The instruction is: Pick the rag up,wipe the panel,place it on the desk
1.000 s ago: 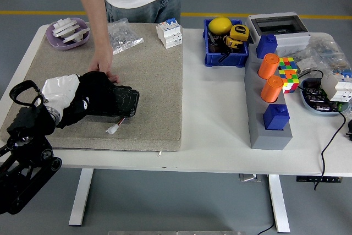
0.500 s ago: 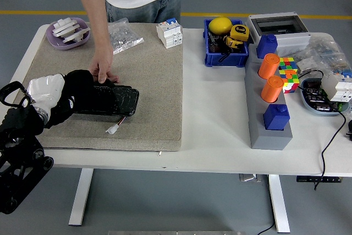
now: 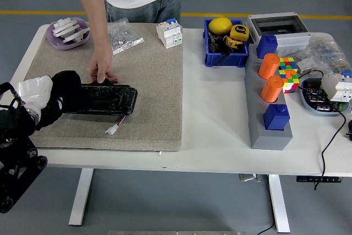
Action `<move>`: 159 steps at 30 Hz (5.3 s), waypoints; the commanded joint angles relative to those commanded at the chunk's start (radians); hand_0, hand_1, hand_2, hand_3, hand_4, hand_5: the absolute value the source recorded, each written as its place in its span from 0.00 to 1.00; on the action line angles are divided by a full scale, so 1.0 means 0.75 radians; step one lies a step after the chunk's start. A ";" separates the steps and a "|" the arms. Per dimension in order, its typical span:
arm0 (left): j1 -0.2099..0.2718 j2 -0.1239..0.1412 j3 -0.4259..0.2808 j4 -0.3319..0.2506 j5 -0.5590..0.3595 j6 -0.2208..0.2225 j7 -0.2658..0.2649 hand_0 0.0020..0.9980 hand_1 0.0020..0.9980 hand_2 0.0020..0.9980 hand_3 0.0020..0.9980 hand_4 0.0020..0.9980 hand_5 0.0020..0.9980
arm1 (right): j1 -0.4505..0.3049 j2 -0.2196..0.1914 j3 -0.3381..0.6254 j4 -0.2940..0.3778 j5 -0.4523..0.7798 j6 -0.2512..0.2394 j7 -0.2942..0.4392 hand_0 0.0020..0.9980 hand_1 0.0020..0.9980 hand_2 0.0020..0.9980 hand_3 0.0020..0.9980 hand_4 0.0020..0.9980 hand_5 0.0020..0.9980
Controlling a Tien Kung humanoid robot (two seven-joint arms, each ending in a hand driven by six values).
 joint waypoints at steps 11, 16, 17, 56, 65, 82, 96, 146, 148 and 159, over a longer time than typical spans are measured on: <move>-0.013 -0.004 0.014 -0.017 0.003 0.014 0.019 0.25 0.23 0.57 0.54 0.20 0.00 | -0.001 0.001 -0.003 0.000 0.001 -0.002 0.001 0.74 0.56 0.66 0.63 1.00 0.61; -0.032 -0.013 0.076 -0.031 -0.023 0.009 0.021 0.25 0.24 0.57 0.53 0.21 0.00 | 0.001 0.002 -0.002 0.000 0.001 -0.003 0.002 0.74 0.56 0.66 0.63 1.00 0.61; -0.034 -0.015 0.090 -0.039 -0.027 0.007 0.023 0.25 0.24 0.57 0.53 0.21 0.00 | 0.001 0.002 -0.003 0.000 0.001 -0.003 0.002 0.74 0.56 0.66 0.63 1.00 0.61; -0.179 -0.088 0.457 -0.235 -0.148 -0.040 0.063 0.24 0.24 0.57 0.54 0.25 0.00 | 0.012 0.001 -0.014 -0.001 0.010 0.007 -0.003 0.74 0.56 0.66 0.63 1.00 0.61; -0.173 -0.086 0.425 -0.208 -0.139 -0.041 0.066 0.24 0.23 0.56 0.54 0.26 0.00 | 0.011 0.002 -0.013 0.000 0.008 0.006 -0.003 0.74 0.55 0.66 0.63 1.00 0.61; -0.148 -0.071 0.293 -0.114 -0.100 -0.045 0.069 0.24 0.23 0.56 0.54 0.27 0.00 | 0.014 0.001 -0.011 0.001 0.008 0.004 -0.002 0.74 0.55 0.66 0.63 1.00 0.61; -0.113 -0.049 0.159 -0.039 -0.093 -0.051 0.069 0.24 0.23 0.55 0.54 0.27 0.00 | 0.012 0.000 -0.005 0.002 0.003 0.002 -0.002 0.74 0.55 0.66 0.63 1.00 0.61; -0.103 0.050 -0.090 0.303 -0.084 0.100 -0.133 0.45 0.52 0.58 0.56 0.59 0.01 | 0.012 0.000 0.009 0.022 -0.032 -0.001 -0.011 0.74 0.55 0.66 0.63 1.00 0.61; -0.102 0.052 -0.092 0.304 -0.089 0.103 -0.143 0.45 0.52 0.58 0.56 0.59 0.01 | 0.013 0.001 0.010 0.023 -0.033 -0.001 -0.010 0.74 0.55 0.66 0.63 1.00 0.61; -0.115 0.055 -0.056 0.334 -0.118 0.091 -0.165 0.58 0.70 0.66 0.59 0.73 0.04 | 0.019 0.005 0.013 0.022 -0.032 -0.001 -0.009 0.74 0.55 0.66 0.63 1.00 0.61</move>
